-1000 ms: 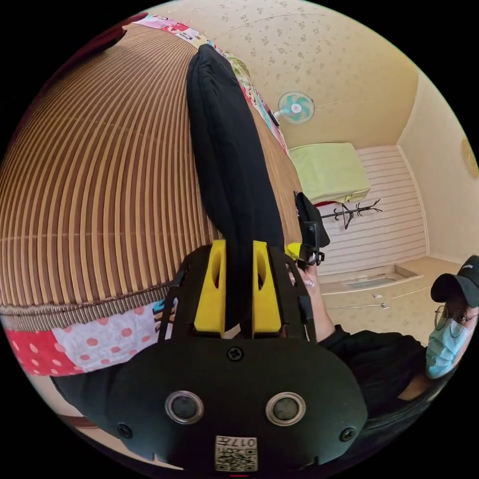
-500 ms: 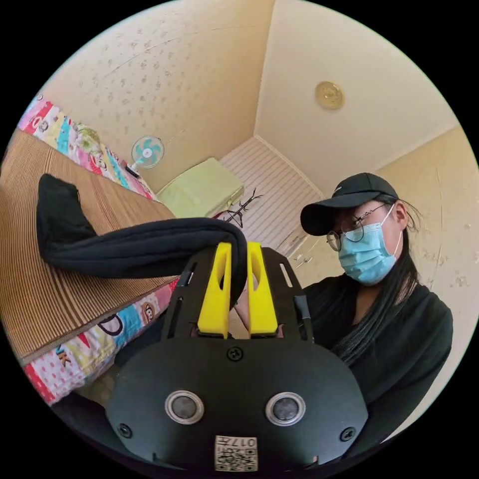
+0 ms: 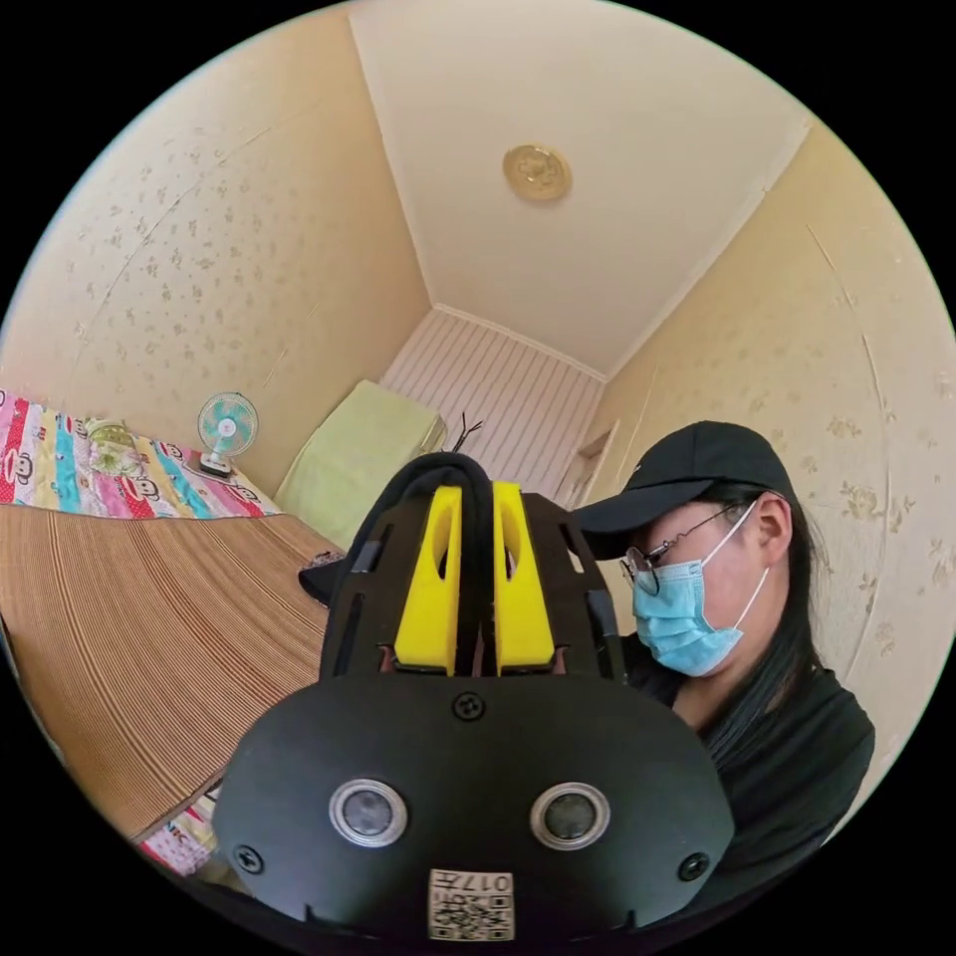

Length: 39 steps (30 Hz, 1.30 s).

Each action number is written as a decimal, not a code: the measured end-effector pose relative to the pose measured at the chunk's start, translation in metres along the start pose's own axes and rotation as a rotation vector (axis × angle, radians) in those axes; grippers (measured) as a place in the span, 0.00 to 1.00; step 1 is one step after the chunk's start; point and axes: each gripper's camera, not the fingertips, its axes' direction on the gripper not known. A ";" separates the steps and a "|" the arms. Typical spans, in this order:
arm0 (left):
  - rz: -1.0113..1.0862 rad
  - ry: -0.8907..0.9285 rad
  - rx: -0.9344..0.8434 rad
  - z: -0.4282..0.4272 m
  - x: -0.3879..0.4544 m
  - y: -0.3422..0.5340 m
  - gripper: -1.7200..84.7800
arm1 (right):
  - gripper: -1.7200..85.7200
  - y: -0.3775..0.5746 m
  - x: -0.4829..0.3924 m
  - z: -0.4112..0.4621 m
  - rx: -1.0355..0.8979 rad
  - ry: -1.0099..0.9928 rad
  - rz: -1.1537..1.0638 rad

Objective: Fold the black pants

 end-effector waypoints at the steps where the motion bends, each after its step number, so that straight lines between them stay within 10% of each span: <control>1: -0.024 -0.031 0.000 0.008 -0.013 -0.008 0.08 | 0.02 -0.001 0.009 0.002 -0.001 0.027 0.004; 14: -0.163 -0.492 -0.108 0.094 -0.243 -0.137 0.08 | 0.02 -0.052 0.286 0.077 -0.122 0.686 0.086; 28: -0.725 -0.332 -0.363 0.071 -0.279 0.233 0.14 | 0.09 0.357 0.270 0.070 -0.246 0.406 0.785; 39: -0.707 -0.515 -0.327 0.078 -0.354 0.123 0.27 | 0.27 0.276 0.408 0.014 -0.123 0.541 0.902</control>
